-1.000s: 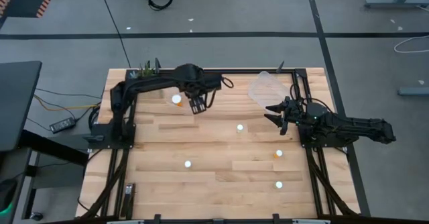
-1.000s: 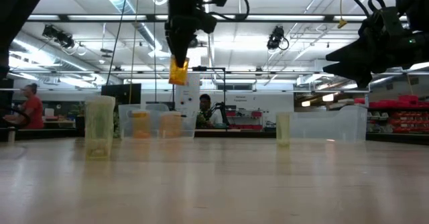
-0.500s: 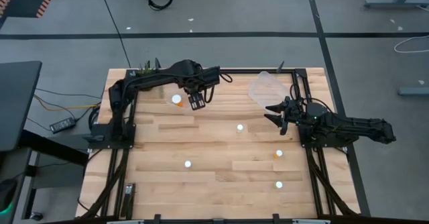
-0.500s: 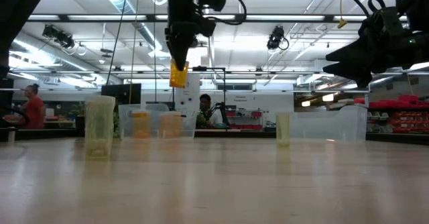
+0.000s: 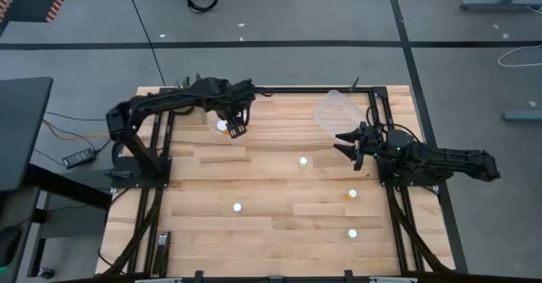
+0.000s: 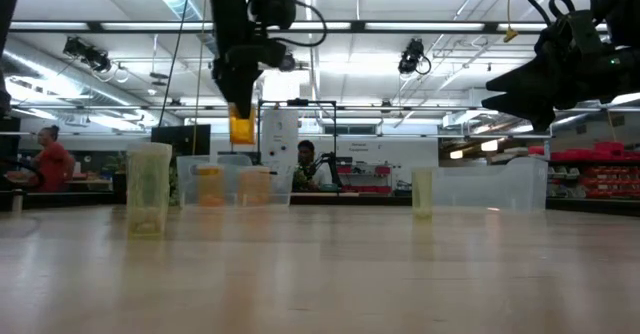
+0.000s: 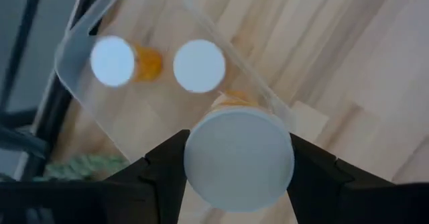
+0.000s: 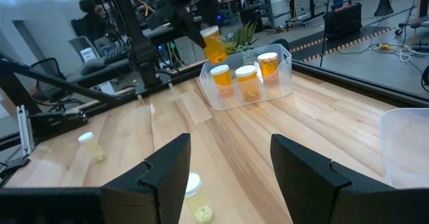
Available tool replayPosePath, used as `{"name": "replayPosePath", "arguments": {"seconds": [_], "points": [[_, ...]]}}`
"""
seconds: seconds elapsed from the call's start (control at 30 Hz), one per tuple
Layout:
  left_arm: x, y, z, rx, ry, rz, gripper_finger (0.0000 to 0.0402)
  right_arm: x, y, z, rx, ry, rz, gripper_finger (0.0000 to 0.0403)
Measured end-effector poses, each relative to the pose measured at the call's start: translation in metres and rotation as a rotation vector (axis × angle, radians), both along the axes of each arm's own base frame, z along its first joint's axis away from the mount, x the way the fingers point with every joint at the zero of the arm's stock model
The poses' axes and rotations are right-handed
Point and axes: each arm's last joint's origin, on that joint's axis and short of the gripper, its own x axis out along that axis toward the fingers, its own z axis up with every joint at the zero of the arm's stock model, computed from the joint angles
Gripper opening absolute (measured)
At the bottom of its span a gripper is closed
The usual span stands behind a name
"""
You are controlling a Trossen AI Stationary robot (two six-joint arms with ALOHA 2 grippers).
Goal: Pick and place medicine bottles into bin by pill shape (circle, oval)
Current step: Put the large orange pill bottle into the left transparent bin
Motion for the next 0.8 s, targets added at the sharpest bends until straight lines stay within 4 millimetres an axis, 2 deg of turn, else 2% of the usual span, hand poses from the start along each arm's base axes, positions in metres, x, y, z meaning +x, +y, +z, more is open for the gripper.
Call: {"name": "replayPosePath", "arguments": {"seconds": [0.17,0.43,0.8], "points": [[-0.004,0.004,-0.012,-0.068,-0.036,0.073,0.0220,0.000,0.000,0.000,0.000,0.000,0.000,0.0214],[-0.006,0.012,-0.028,-0.063,-0.061,0.116,0.0213,0.000,0.000,0.000,0.000,0.000,0.000,0.0214],[-0.013,0.008,-0.058,-0.107,-0.045,0.144,0.0215,0.000,0.000,0.000,0.000,0.000,0.000,0.0214]]}}
